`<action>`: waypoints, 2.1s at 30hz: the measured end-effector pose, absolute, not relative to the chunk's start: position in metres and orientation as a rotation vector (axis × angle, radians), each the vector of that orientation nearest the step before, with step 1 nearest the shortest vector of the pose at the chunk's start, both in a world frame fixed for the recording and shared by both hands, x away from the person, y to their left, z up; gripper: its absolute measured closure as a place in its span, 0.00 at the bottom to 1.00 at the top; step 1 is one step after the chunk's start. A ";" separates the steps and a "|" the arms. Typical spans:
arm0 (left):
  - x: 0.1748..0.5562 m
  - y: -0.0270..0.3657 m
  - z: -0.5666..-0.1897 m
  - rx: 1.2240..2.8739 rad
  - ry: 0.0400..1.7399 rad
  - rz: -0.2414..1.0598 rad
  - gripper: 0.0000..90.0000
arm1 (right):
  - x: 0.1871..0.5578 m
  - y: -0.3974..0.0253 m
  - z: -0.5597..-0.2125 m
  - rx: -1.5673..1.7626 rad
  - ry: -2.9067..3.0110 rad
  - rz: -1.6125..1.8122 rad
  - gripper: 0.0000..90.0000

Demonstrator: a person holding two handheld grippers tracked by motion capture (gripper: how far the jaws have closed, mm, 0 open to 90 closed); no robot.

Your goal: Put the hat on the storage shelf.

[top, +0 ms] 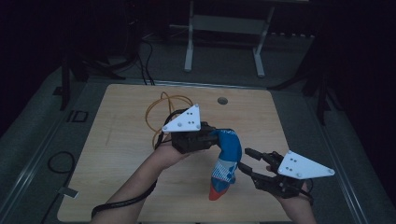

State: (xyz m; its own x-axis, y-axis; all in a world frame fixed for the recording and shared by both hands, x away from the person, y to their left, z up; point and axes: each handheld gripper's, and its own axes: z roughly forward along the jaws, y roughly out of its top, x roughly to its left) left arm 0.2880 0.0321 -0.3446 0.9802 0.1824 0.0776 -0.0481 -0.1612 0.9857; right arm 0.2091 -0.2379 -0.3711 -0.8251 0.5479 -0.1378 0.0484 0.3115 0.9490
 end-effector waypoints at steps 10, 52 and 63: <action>0.288 0.025 -0.347 1.735 0.074 0.184 0.98 | 0.207 -0.233 -0.371 0.507 2.122 1.527 0.91; 0.269 0.086 -0.353 1.774 0.205 0.249 0.50 | 0.212 -0.253 -0.338 0.566 1.977 1.539 1.00; 0.251 0.114 -0.370 1.772 0.267 0.339 0.44 | 0.222 -0.250 -0.333 0.597 1.959 1.515 1.00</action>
